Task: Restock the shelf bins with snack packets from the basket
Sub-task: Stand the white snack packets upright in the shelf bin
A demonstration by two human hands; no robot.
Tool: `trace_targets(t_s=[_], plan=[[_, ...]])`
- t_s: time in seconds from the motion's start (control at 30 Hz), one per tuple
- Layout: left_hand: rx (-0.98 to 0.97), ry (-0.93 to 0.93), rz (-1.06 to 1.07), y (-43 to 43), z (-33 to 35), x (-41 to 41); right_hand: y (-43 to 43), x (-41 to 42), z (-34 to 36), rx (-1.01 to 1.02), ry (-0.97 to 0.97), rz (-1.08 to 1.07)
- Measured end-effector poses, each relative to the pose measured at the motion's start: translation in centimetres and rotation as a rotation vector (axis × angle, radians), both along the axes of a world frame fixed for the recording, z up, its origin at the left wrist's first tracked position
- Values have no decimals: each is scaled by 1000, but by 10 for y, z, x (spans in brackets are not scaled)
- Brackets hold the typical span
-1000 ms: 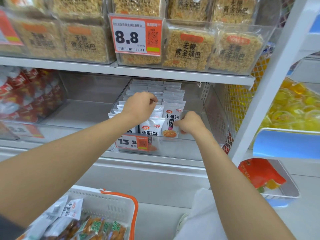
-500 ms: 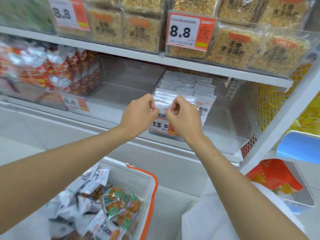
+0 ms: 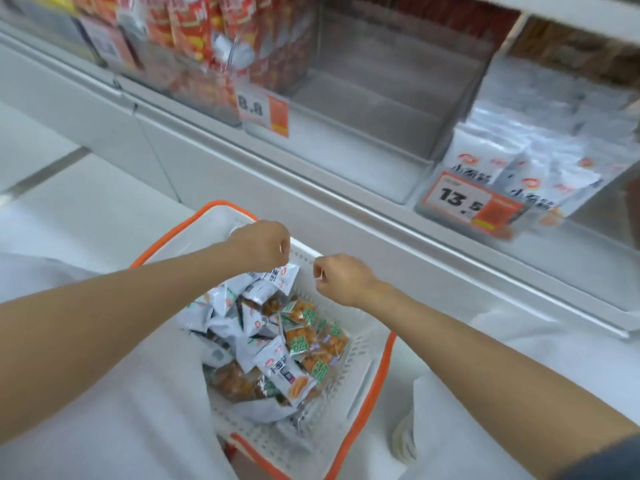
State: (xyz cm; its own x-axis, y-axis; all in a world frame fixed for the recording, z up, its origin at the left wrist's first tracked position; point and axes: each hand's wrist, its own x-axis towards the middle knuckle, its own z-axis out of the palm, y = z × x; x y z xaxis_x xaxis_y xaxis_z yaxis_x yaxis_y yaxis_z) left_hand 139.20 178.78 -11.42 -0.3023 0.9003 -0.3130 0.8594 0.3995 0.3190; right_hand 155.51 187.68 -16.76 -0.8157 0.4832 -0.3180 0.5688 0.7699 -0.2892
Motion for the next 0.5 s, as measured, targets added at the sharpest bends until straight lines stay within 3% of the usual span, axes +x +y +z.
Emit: trace_targets(t_s=[0.17,0.37,0.5], plan=[[-118,55,20,-7,-7,-18,-41,-29,-82,-186,-226,120],[-177,-28,95,-22,-12,-30,-87,-65,-134,-411,-95,45],[-230,-5,115,-30,-20,-38,-99,-62,-148,-308,-40,25]])
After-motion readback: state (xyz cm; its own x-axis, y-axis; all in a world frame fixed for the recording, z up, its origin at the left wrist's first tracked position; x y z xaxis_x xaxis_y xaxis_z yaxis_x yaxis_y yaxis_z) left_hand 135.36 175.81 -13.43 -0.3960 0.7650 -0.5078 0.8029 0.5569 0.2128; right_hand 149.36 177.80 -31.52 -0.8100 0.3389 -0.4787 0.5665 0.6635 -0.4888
